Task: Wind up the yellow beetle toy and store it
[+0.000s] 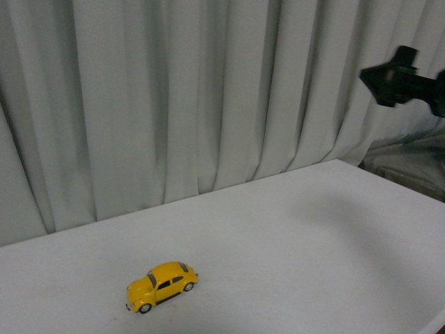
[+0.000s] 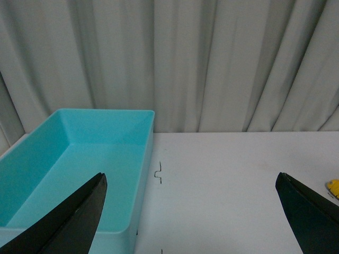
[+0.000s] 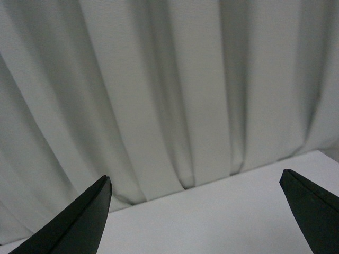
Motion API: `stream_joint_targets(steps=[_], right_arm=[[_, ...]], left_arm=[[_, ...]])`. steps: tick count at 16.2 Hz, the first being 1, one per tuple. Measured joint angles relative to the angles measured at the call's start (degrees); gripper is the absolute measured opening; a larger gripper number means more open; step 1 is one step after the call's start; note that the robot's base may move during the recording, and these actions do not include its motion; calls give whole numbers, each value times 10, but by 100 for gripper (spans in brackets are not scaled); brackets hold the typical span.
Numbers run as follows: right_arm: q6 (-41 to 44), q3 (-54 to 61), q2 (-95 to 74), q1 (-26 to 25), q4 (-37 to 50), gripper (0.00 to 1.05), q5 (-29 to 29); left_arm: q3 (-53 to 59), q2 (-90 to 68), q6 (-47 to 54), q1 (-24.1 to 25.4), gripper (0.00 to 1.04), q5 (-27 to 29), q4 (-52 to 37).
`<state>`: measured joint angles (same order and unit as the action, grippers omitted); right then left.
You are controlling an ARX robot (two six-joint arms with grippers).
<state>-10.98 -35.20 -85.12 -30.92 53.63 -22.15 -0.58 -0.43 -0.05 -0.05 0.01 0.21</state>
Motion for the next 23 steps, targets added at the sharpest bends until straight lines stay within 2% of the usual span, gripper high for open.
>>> stream_joint_targets(steps=[2, 4, 6, 9, 10, 11, 13, 14, 17, 21, 23], right_arm=[[21, -80, -60, 57, -27, 98, -27], [80, -179, -146, 128, -67, 98, -96], [146, -248, -206, 160, -121, 98, -155], [302, -368, -297, 168, -281, 98, -276], [388, -408, -320, 171, -393, 98, -324], [499, -453, -348, 183, -512, 98, -343], [682, -513, -400, 209, -707, 98, -336], [765, -532, -428, 220, -777, 98, -320], [952, -612, -500, 242, -907, 98, -287], [1064, -691, -575, 279, -1014, 98, -249], [1081, -718, -593, 296, -1020, 98, -235]], left_arm=[[0, 0, 0, 0, 98, 0, 0], [0, 0, 0, 0, 98, 0, 0], [0, 0, 0, 0, 98, 0, 0], [0, 0, 0, 0, 98, 0, 0], [0, 0, 0, 0, 98, 0, 0], [0, 0, 0, 0, 98, 0, 0], [0, 0, 0, 0, 98, 0, 0], [0, 0, 0, 0, 98, 0, 0], [0, 0, 1, 0, 98, 0, 0], [0, 0, 1, 0, 98, 0, 0], [0, 0, 1, 0, 98, 0, 0]])
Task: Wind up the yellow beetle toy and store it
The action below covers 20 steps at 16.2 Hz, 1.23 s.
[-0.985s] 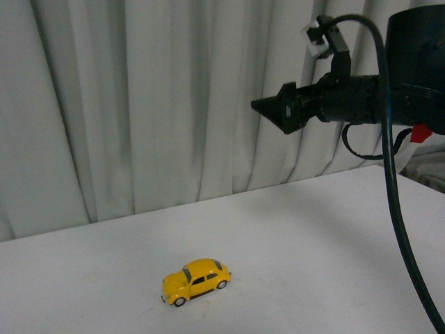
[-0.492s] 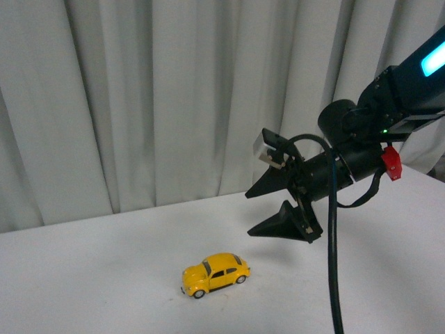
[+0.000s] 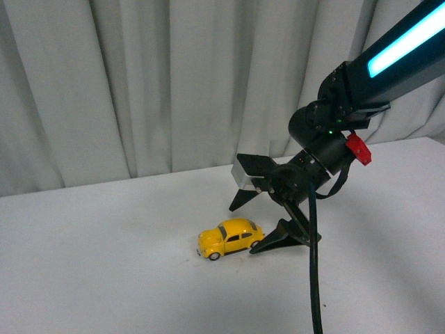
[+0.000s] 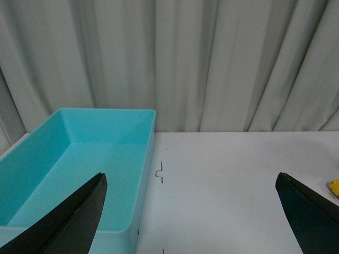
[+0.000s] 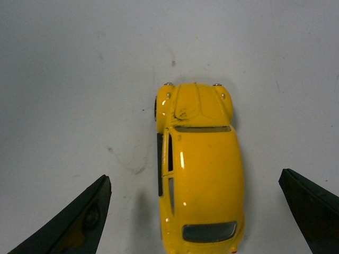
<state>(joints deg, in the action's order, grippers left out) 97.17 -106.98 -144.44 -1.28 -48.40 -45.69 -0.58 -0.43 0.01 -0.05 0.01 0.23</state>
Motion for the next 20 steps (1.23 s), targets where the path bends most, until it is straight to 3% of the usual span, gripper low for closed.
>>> stream_joint_targets(steps=[9, 15, 20], right_arm=[[-67, -2, -15, 40, 55, 96, 22], [-71, 5, -15, 38, 56, 42, 24], [-71, 11, -15, 35, 64, 41, 19]], left_arm=[[0, 0, 0, 0, 98, 0, 0], [0, 0, 0, 0, 98, 0, 0], [0, 0, 0, 0, 98, 0, 0]])
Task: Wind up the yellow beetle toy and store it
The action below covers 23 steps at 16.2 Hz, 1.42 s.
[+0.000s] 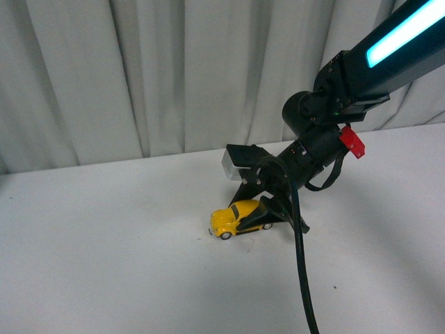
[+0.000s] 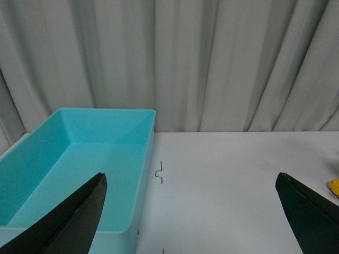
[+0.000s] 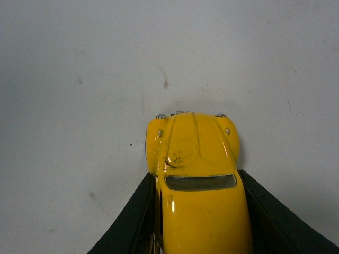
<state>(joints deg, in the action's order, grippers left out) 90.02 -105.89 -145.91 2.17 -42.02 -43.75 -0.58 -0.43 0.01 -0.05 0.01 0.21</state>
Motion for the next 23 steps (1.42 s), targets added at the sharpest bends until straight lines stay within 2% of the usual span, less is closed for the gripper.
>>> stream_joint_targets(steps=[7, 23], right_arm=[[0, 32, 8, -24, 20, 41, -17], [48, 212, 92, -135, 56, 41, 1]], left_arm=[[0, 0, 0, 0, 98, 0, 0], [0, 0, 0, 0, 98, 0, 0]])
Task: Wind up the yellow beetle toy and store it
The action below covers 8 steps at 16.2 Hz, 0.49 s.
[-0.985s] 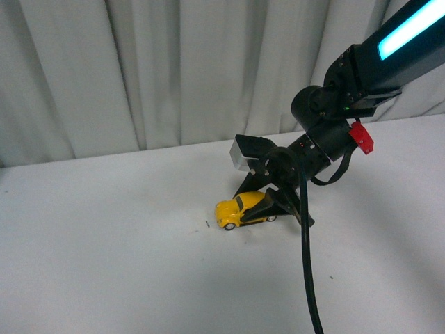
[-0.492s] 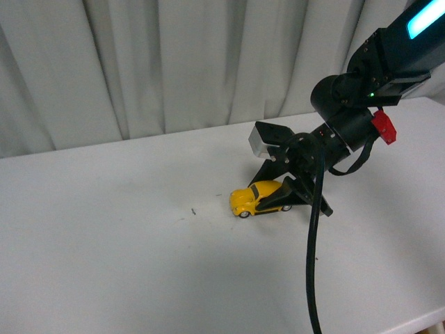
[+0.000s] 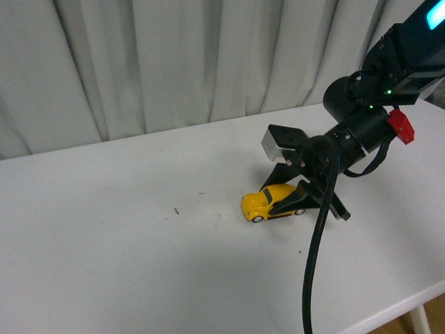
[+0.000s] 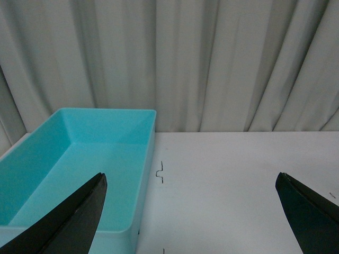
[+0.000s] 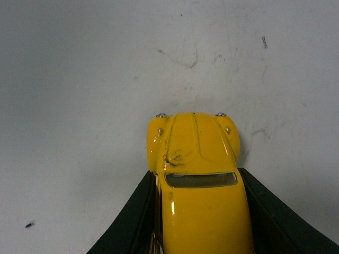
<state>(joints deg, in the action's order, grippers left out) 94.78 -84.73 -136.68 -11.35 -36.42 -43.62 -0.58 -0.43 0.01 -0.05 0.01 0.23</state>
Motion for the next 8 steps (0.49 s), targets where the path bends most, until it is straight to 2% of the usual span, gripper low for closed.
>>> stream_joint_targets(steps=[5, 6, 7, 8], right_arm=[[28, 25, 15, -30, -14, 42, 13], [38, 23, 14, -29, -26, 55, 44], [40, 23, 4, -34, -46, 71, 31], [41, 21, 4, -34, -48, 81, 34]], left_arm=[[0, 0, 0, 0, 98, 0, 0], [0, 0, 0, 0, 98, 0, 0], [0, 0, 0, 0, 98, 2, 0], [0, 0, 0, 0, 98, 0, 0]])
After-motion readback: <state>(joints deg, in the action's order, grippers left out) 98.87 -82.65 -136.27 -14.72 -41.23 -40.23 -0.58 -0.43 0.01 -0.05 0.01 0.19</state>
